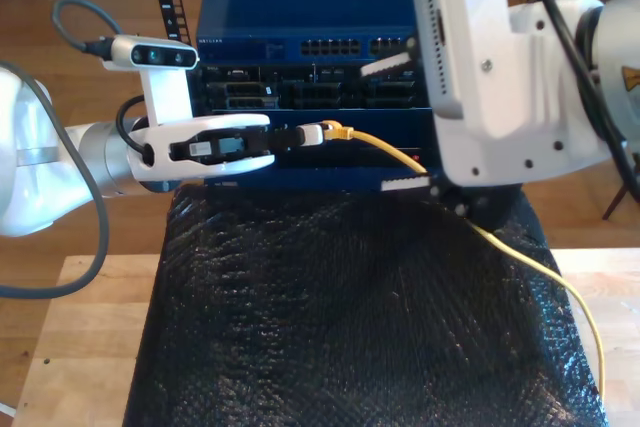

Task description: Grab the cable and plug it in

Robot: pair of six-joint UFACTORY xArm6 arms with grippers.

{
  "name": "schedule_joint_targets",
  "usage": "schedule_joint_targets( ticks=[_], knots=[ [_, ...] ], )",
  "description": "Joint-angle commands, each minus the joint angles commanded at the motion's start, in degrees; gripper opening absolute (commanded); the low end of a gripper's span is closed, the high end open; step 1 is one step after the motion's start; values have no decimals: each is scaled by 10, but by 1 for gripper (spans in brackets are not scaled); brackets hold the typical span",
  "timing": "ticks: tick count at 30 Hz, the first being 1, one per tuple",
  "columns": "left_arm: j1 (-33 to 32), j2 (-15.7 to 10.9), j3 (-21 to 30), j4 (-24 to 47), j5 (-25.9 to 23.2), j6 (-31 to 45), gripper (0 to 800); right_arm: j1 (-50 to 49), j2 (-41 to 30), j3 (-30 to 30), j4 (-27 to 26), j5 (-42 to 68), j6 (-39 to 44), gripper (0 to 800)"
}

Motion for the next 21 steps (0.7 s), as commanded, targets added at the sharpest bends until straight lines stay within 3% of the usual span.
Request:
schedule_joint_targets(
  ticks=[21],
  knots=[
    [-1,4,0,0,19,-7,7,22,6,16,-2,-62,0,735]
  ],
)
